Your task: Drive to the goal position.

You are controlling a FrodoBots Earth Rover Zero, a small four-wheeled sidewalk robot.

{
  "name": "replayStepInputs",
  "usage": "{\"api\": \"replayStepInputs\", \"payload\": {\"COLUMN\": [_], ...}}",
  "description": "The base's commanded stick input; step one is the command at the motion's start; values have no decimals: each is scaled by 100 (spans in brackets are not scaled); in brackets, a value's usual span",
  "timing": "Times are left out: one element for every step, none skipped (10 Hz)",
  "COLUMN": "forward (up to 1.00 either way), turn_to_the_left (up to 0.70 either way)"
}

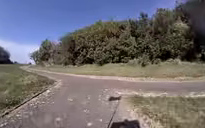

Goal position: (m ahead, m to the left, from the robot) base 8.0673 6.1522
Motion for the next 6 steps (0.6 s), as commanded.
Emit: {"api": "replayStepInputs", "payload": {"forward": [70, 70, 70, 70, 70, 70], "turn_to_the_left": [14, 14, 14, 0, 0, 0]}}
